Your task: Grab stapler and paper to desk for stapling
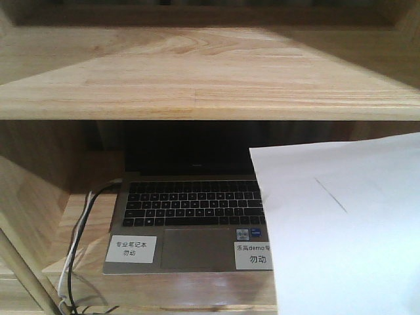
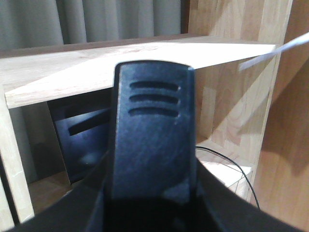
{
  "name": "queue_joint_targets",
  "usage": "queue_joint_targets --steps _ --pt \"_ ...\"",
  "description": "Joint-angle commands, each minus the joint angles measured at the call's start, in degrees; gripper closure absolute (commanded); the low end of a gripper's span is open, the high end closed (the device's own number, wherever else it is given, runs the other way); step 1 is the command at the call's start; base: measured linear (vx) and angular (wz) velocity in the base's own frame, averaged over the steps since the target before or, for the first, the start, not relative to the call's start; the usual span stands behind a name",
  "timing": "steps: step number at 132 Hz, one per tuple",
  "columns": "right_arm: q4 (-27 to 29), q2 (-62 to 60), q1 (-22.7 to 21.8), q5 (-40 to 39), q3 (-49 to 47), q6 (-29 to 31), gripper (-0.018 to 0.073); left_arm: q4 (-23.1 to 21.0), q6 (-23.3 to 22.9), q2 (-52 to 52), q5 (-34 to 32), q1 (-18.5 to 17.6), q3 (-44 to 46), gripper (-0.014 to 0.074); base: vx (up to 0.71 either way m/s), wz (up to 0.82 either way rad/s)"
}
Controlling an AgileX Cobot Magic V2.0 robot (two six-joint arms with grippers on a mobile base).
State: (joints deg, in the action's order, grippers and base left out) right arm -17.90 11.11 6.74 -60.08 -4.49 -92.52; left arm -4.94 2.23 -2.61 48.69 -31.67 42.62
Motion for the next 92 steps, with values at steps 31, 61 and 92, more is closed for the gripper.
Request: queue_joint_targets --steps 31,61,92 --pt "0.04 -0.04 -0.43 -2.25 -1.51 -0.36 0.0565 -0.63 -0.04 -1.06 -6.58 -0.25 1.32 0.0603 0.0 0.0" --pt "-2.62 -0.04 -0.43 -2.57 -1.51 -0.3 0.0565 -0.63 -0.04 -1.06 -6.58 -0.25 1.32 0.0603 0.0 0.0" --pt "-3.78 -0.04 -0.43 -2.62 -1.51 -0.3 0.0565 -0.63 -0.04 -1.06 -6.58 -0.25 1.32 0.0603 0.0 0.0"
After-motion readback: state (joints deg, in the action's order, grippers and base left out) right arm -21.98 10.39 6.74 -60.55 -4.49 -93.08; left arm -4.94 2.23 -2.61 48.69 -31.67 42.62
